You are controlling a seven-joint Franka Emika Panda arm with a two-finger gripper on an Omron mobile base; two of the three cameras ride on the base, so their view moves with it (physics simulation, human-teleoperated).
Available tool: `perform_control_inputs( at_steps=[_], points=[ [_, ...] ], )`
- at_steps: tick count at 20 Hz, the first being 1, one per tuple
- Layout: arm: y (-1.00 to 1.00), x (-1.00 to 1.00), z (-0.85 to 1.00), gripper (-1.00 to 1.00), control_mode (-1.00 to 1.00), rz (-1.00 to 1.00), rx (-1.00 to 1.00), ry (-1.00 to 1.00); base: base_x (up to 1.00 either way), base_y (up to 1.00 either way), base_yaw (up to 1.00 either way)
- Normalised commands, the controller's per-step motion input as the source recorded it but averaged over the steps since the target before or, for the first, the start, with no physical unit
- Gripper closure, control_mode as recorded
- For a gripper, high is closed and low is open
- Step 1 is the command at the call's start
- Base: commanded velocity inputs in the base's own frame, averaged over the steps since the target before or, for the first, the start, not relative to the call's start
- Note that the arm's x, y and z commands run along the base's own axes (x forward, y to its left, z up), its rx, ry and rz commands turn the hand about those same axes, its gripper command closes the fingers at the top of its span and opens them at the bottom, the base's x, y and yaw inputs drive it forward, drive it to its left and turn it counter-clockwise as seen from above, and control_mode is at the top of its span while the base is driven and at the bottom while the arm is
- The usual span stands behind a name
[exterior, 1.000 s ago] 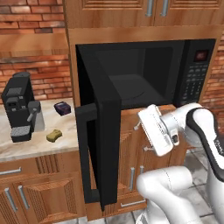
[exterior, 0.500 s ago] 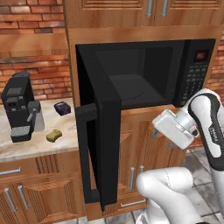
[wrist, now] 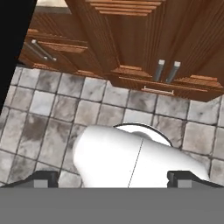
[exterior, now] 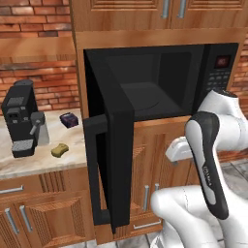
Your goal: Place the sponge inside the microwave to prepare for sanitizing.
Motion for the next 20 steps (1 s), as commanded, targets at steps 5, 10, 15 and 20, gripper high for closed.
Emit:
perform_control_inputs(
  at_steps=[5, 10, 15, 20],
  points=[
    [-0.02, 0.00, 0.00, -1.00, -1.00, -0.02, -0.01, 0.00, 0.00, 0.00, 0.00],
    [-0.07, -0.14, 0.06, -1.00, -1.00, -0.34, -0.26, 0.01, 0.00, 0.00, 0.00],
    [-0.05, -0.13, 0.04, -1.00, -1.00, -0.44, -0.24, 0.08, 0.00, 0.00, 0.00],
    [-0.06, -0.07, 0.00, -1.00, -1.00, -0.05, 0.00, 0.02, 0.00, 0.00, 0.00]
  ],
)
